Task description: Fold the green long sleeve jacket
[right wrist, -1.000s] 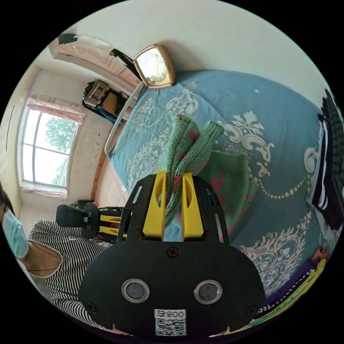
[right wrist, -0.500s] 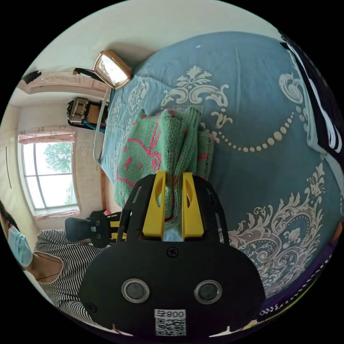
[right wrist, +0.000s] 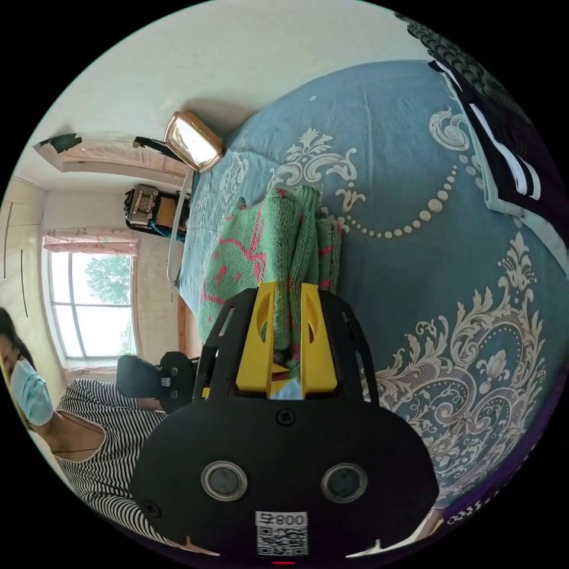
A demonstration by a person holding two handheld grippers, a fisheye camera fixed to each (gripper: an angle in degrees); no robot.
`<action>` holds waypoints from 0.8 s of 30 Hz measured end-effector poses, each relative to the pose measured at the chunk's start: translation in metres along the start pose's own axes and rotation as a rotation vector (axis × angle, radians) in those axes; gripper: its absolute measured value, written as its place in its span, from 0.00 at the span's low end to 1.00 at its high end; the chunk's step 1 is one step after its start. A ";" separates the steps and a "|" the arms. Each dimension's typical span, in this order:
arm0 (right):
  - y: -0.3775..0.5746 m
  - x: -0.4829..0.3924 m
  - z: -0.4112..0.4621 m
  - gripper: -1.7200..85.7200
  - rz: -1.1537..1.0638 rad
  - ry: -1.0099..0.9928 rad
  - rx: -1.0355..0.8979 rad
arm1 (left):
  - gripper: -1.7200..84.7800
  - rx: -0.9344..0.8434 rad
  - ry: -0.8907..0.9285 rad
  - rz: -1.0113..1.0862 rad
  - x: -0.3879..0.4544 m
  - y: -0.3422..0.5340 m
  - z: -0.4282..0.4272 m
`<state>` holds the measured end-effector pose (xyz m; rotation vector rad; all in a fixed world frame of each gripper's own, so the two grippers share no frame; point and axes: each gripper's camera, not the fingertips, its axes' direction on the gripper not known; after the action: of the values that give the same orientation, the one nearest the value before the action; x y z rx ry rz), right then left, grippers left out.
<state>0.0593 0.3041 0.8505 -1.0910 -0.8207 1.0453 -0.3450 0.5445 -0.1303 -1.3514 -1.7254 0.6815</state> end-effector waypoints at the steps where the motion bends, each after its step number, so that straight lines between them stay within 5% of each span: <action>1: 0.003 -0.003 -0.003 0.09 0.002 0.009 0.002 | 0.06 -0.058 0.005 -0.013 -0.004 -0.003 0.010; 10: 0.063 -0.100 -0.036 0.02 -0.153 0.180 0.194 | 0.09 0.064 0.043 0.036 -0.014 0.019 -0.008; 17: 0.094 -0.159 0.050 0.02 -0.327 0.430 -0.078 | 0.07 0.170 0.044 0.060 -0.038 0.068 -0.062; 24: 0.108 -0.188 0.043 0.02 -0.337 0.436 -0.063 | 0.04 0.211 -0.085 -0.342 -0.152 0.132 -0.092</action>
<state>-0.0663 0.1504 0.7534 -1.1330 -0.6550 0.4772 -0.1859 0.4294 -0.2313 -0.8670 -1.8364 0.7079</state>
